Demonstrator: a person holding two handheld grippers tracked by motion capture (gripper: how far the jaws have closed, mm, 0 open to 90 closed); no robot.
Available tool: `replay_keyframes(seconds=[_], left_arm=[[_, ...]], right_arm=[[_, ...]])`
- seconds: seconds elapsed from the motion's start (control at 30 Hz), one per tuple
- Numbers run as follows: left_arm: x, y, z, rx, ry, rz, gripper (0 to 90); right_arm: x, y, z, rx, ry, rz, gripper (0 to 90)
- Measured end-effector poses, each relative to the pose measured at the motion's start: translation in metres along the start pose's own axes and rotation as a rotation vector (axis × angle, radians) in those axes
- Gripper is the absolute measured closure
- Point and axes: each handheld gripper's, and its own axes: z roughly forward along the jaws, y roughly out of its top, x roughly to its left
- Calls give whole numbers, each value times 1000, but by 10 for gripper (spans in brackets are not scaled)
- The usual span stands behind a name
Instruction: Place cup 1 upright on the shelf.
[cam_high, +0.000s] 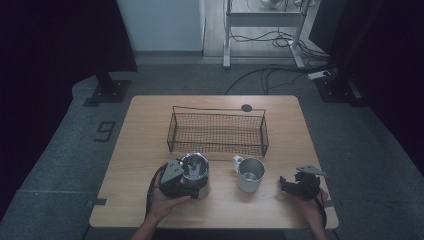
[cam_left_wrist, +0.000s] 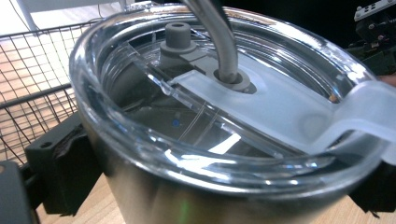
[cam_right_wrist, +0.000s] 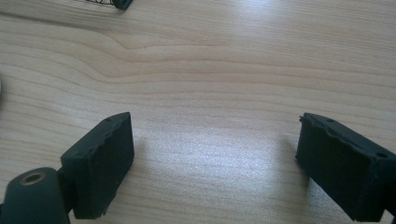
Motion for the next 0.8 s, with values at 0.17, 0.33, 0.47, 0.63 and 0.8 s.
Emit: replay_keyframes(seconds=[0.17,0.33,0.47,0.63,0.8], left_arm=[[6,1,-5,-4,-11,-20,39],[10,1,-9,-1,-7,-28,40],[12,2,-14,-9,-2,-32,40],[13,5,-21,-24,-8,-33,40],[14,6,-24,-31,-7,-35,40]], right_arm=[[0,0,0,-1,-2,1,114],[0,0,0,-1,-2,2,114],[0,0,0,-1,-2,1,114],[0,0,0,-1,-2,2,115],[0,0,0,-1,-2,2,115]])
